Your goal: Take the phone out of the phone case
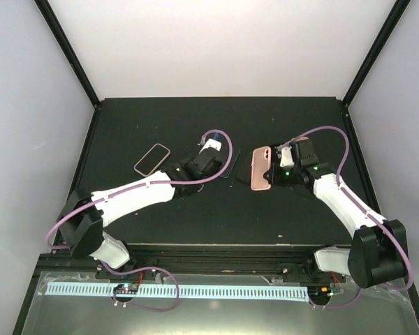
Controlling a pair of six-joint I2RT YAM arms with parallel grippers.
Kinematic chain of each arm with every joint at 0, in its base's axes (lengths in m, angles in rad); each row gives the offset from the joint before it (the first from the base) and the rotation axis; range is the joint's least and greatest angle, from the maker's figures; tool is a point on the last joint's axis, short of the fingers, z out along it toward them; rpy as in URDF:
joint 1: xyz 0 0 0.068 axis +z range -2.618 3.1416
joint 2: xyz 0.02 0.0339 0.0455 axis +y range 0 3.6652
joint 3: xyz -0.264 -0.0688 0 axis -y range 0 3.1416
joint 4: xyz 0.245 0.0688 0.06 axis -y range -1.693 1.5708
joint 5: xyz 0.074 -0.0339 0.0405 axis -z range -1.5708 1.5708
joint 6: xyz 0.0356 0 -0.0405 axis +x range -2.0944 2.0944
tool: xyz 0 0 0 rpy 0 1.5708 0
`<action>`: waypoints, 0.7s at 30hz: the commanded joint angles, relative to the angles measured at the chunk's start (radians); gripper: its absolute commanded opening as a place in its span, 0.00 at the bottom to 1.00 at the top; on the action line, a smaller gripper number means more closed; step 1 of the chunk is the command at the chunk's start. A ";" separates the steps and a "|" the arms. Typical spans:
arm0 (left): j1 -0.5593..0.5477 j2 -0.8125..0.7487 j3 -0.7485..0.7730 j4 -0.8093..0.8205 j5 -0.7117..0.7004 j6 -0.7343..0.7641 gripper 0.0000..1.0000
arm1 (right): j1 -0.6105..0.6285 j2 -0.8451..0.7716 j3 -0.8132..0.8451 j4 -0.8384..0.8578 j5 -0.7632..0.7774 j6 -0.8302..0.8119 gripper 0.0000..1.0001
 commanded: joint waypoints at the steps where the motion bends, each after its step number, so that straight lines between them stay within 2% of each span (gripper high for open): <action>1: 0.031 0.030 0.019 0.064 -0.139 0.148 0.01 | -0.039 -0.045 0.026 0.099 -0.105 -0.214 0.01; 7: 0.043 0.162 0.070 0.097 -0.281 0.313 0.02 | -0.093 -0.102 -0.017 0.147 -0.141 -0.281 0.01; 15: 0.085 0.345 0.139 0.119 -0.245 0.505 0.01 | -0.125 -0.071 -0.016 0.153 -0.159 -0.287 0.01; 21: 0.087 0.447 0.152 0.135 -0.281 0.587 0.03 | -0.134 -0.053 -0.013 0.156 -0.165 -0.282 0.01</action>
